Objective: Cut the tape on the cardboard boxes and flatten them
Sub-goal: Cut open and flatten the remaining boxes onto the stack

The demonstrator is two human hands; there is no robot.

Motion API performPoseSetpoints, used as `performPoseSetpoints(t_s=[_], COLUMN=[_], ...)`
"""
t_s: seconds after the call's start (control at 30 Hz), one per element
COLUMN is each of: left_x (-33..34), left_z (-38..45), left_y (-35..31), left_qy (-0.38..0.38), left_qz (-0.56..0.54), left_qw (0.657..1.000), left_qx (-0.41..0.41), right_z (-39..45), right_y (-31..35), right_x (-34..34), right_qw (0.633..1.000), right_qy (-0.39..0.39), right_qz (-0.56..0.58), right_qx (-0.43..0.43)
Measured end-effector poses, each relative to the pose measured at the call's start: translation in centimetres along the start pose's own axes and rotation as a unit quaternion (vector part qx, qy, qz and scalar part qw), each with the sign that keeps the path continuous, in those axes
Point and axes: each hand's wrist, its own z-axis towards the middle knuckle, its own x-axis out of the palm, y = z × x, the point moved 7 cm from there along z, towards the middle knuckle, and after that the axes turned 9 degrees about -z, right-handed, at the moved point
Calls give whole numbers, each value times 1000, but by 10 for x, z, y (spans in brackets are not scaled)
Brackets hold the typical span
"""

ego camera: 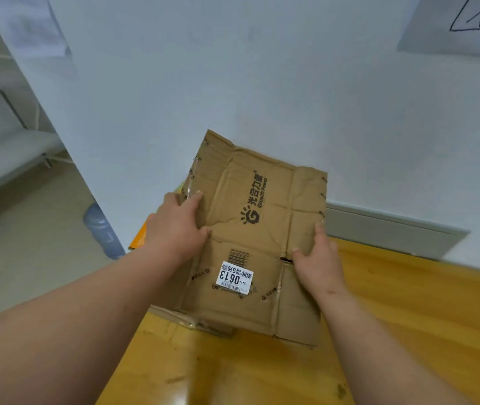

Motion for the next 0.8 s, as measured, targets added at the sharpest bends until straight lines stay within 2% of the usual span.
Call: performPoseSetpoints(t_s=[0.27,0.37,0.53,0.8], left_x=[-39,-43,-27,27], left_z=[21,35,73,124], left_y=[79,101,123,153], left_qy=[-9,-3,33,154], left_qz=[23,23,6,7], left_qw=[997,997,998,988], left_qx=[-77,-79,-56,-11], right_z=[25,31,45,49], right_y=[79,97,106,97], right_x=[61,78,101,143], right_qw=[995,994,994,981], right_qy=[66,71,65,54], right_qz=[-30,-51,-80,-165], right_qx=[-68,-68,-21,87])
